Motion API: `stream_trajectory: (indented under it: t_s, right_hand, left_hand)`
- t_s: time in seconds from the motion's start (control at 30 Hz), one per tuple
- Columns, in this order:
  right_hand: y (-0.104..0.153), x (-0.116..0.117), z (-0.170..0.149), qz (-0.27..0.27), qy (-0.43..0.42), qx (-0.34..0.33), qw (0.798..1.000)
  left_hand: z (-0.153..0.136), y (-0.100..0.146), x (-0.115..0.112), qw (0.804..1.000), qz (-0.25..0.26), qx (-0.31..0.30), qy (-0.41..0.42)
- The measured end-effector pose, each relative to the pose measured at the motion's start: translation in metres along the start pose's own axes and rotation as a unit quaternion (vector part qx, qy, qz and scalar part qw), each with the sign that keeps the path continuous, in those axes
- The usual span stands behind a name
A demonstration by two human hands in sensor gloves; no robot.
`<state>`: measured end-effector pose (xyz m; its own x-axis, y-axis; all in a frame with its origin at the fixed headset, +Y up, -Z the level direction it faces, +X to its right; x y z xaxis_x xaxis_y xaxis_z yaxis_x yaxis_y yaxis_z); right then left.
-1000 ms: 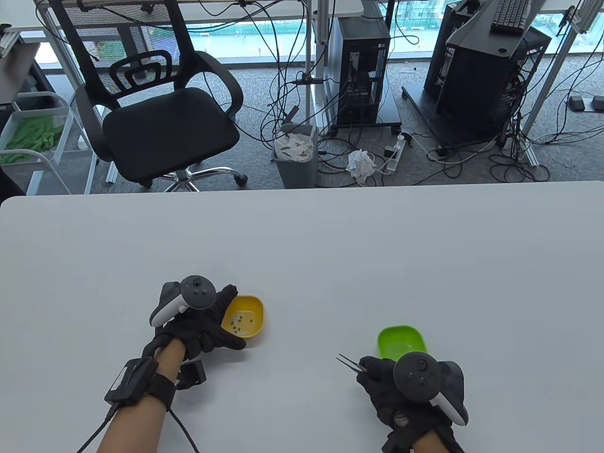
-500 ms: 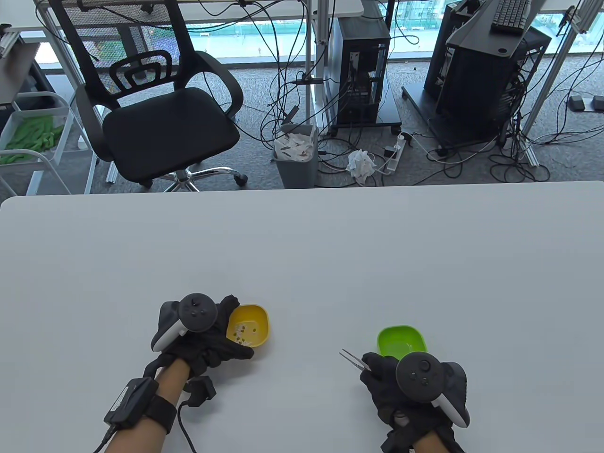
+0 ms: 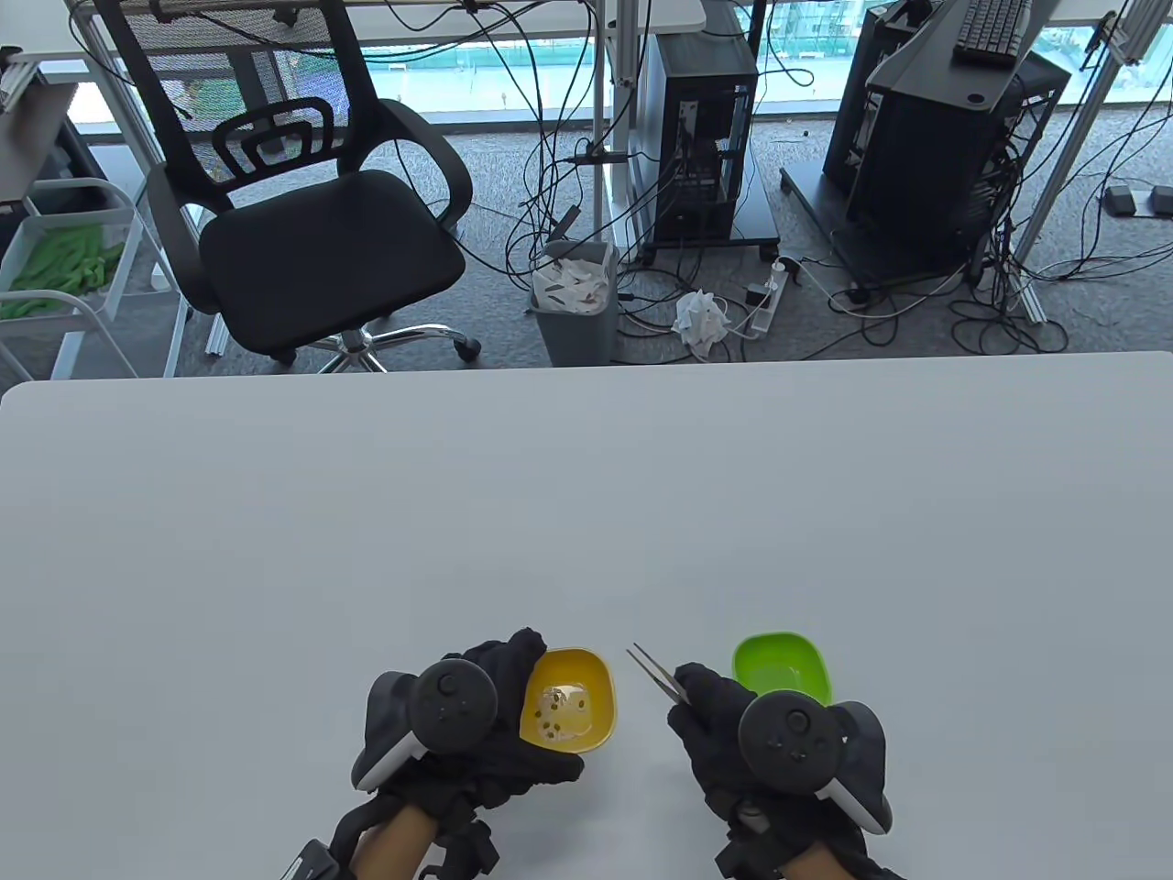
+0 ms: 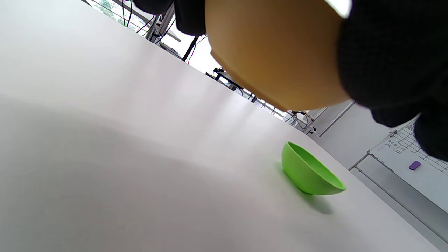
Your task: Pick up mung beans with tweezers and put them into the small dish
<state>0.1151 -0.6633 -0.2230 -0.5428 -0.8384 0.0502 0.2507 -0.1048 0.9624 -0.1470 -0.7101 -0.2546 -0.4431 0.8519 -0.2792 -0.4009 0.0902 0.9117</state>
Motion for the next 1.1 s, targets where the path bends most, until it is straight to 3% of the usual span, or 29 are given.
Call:
stream_trajectory:
  t_s: [0.37,0.57,1.1]
  right_hand:
    - [-0.035,0.031,0.056,0.014,0.136,-0.018,0.99]
    - [-0.039,0.048,0.061,0.03,0.175,-0.016,0.984]
    - [-0.04,0.056,0.059,0.045,0.186,-0.007,0.981]
  left_hand:
    - [-0.016,-0.009,-0.013,1.0,0.01,0.023,0.011]
    - [-0.012,-0.01,-0.016,1.0,0.01,0.015,0.004]
    - [-0.008,-0.01,-0.018,1.0,0.01,0.011,-0.007]
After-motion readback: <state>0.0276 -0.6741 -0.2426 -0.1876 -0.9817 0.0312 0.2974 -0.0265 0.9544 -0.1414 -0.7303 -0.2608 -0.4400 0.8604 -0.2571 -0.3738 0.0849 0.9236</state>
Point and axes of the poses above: the tracker on the back of each hand, its own z axis roughly to the thumb side, its own y axis roughly from the fingertips to the wrist, x = y × z, the point moved 1 cm from there along -y, roughly from the wrist to the fingertips
